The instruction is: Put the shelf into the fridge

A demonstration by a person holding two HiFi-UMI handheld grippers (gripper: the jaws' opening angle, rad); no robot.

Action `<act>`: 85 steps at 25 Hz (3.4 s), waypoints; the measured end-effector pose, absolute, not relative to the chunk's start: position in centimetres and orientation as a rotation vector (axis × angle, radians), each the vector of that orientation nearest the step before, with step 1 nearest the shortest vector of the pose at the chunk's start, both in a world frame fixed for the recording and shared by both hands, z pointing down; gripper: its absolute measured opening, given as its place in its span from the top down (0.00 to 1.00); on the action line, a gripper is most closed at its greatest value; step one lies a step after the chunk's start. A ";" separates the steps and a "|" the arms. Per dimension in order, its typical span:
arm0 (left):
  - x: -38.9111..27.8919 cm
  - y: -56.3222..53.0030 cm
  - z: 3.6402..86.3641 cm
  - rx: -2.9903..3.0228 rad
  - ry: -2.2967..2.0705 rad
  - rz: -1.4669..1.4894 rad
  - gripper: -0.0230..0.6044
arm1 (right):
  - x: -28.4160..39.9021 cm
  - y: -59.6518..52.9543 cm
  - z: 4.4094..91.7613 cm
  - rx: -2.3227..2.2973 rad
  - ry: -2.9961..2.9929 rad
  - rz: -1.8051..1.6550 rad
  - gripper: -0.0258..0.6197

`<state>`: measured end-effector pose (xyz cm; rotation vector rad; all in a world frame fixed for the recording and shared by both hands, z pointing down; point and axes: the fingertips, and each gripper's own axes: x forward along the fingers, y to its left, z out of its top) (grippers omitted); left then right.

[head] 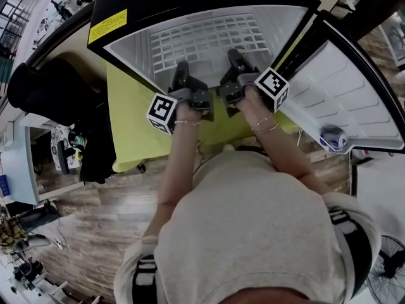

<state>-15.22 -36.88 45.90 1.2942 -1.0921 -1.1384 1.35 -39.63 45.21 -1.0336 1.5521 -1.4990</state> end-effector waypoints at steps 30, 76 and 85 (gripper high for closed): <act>-12.7 -29.9 35.9 1.920 -1.065 -0.943 0.95 | 1.0 -32.7 34.6 -0.869 2.112 -1.068 0.96; -6.6 -24.3 32.5 2.776 -1.560 0.067 0.96 | -3.2 -24.8 32.2 -1.296 3.006 0.501 0.94; -6.1 -23.6 35.6 2.691 -1.443 0.126 0.94 | -4.3 -24.0 35.4 -1.224 3.123 0.426 0.95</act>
